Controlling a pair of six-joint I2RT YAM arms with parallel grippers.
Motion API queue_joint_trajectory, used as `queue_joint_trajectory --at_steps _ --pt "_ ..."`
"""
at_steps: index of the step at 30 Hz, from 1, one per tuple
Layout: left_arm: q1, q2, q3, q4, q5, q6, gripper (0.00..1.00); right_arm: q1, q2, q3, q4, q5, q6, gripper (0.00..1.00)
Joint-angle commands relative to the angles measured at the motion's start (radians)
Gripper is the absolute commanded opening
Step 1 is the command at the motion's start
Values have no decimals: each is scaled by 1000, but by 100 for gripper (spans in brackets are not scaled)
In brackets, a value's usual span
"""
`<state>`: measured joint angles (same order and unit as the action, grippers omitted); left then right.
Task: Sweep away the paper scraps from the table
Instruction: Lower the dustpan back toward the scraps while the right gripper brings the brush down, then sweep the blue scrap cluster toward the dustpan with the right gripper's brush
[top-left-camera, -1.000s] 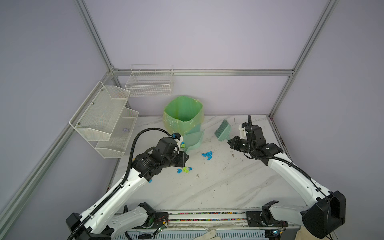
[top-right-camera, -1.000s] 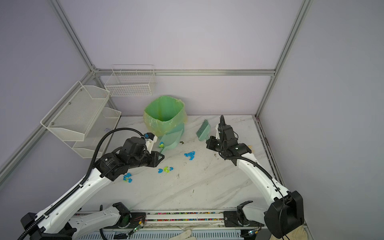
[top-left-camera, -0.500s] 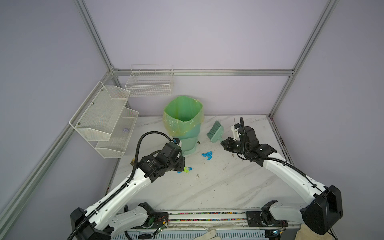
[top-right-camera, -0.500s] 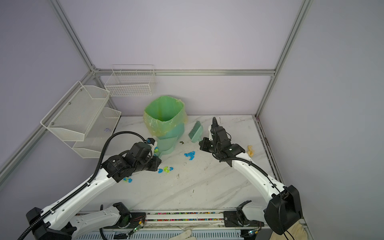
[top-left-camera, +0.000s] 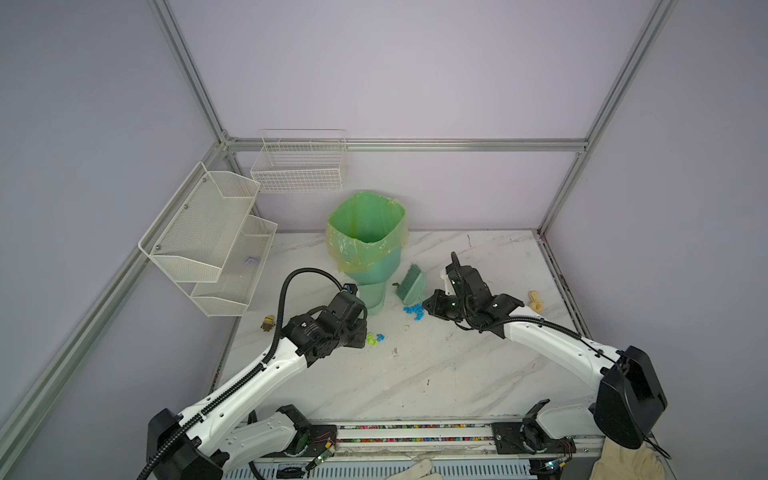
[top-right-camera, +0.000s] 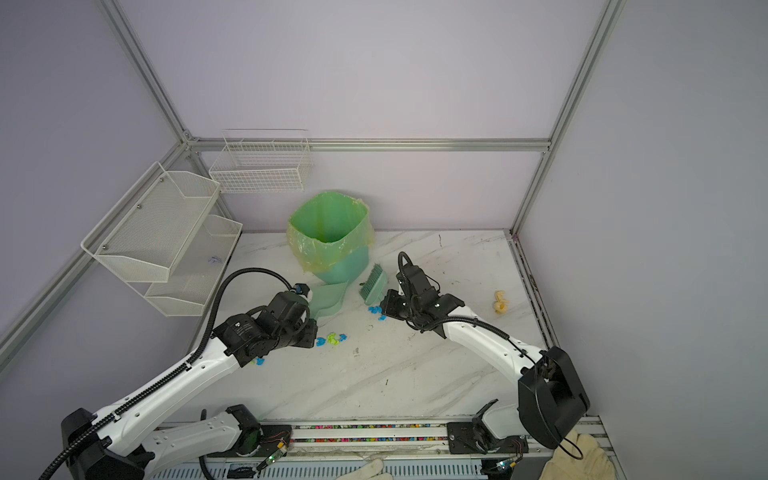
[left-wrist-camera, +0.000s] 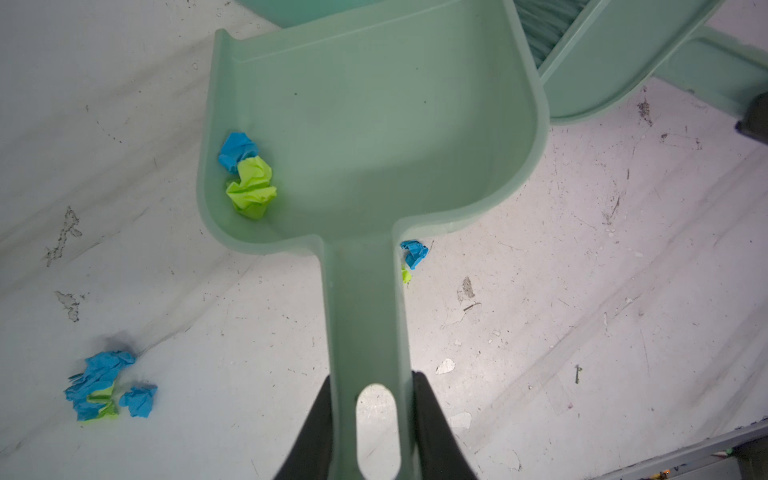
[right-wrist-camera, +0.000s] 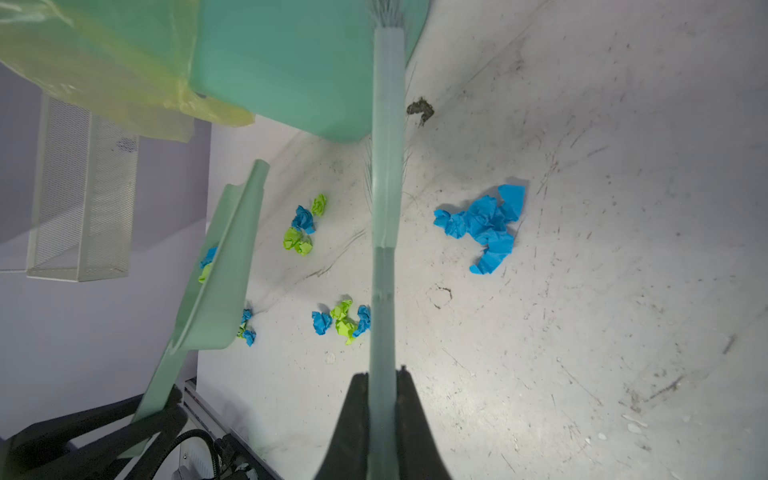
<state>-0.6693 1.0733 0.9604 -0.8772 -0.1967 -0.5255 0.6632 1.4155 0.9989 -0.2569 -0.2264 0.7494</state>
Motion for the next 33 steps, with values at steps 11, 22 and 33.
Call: queue_joint_trajectory --at_steps 11,22,33 --pt "-4 40 -19 92 46 135 0 -2 -8 -45 -126 73 44 0" --pt "-52 173 66 93 78 196 0 -43 -212 -38 -279 88 31 0" --pt "-96 253 127 80 97 285 0 -98 -233 126 -437 165 -105 0"
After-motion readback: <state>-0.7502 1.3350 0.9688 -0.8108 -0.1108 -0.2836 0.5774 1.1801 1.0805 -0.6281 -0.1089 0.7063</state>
